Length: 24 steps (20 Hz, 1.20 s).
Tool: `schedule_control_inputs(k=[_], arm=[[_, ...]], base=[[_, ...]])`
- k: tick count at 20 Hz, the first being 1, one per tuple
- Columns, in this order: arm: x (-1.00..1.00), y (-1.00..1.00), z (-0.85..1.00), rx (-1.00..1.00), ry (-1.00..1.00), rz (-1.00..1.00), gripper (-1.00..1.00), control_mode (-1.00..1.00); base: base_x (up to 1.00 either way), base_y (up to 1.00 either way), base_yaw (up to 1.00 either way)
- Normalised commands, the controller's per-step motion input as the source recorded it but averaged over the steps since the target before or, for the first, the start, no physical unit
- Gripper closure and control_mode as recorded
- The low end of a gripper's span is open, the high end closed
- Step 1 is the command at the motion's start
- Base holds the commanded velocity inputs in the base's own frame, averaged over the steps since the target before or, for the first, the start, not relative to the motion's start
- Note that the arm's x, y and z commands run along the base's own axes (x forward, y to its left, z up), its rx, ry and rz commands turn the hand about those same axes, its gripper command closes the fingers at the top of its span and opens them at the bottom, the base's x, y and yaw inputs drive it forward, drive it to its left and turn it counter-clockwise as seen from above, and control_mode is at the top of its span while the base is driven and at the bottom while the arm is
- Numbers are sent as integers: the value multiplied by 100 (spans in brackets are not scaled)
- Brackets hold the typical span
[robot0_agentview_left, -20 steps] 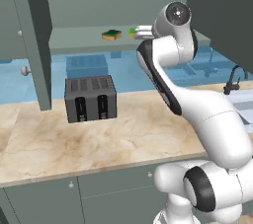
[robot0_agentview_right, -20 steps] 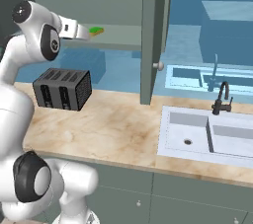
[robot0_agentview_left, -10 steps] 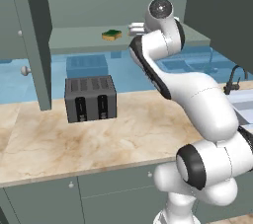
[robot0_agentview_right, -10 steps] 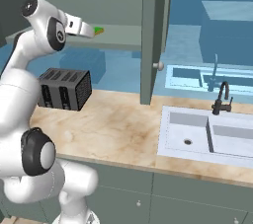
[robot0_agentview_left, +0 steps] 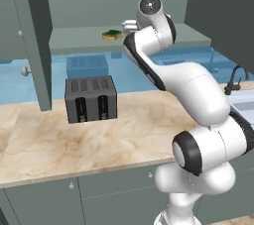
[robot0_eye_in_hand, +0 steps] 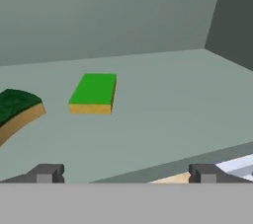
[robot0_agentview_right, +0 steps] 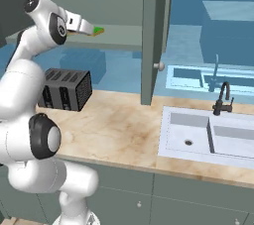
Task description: Locate and retrieve the sponge and sponge from the cabinet. Place them next to the sink.
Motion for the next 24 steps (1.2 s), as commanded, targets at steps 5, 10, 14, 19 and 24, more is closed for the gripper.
schedule_control_inputs(k=[5, 10, 14, 19, 24], arm=[[32, 14, 0, 0, 0, 0, -100, -100], [34, 5, 0, 0, 0, 0, -100, -100], [35, 0, -5, 0, 0, 0, -100, -100], [32, 0, -7, 0, 0, 1, -100, -100], [33, -1, -9, 1, 0, 5, -100, -100]], base=[[0, 0, 0], [0, 0, 0], [0, 0, 0], [0, 0, 0], [0, 0, 0]])
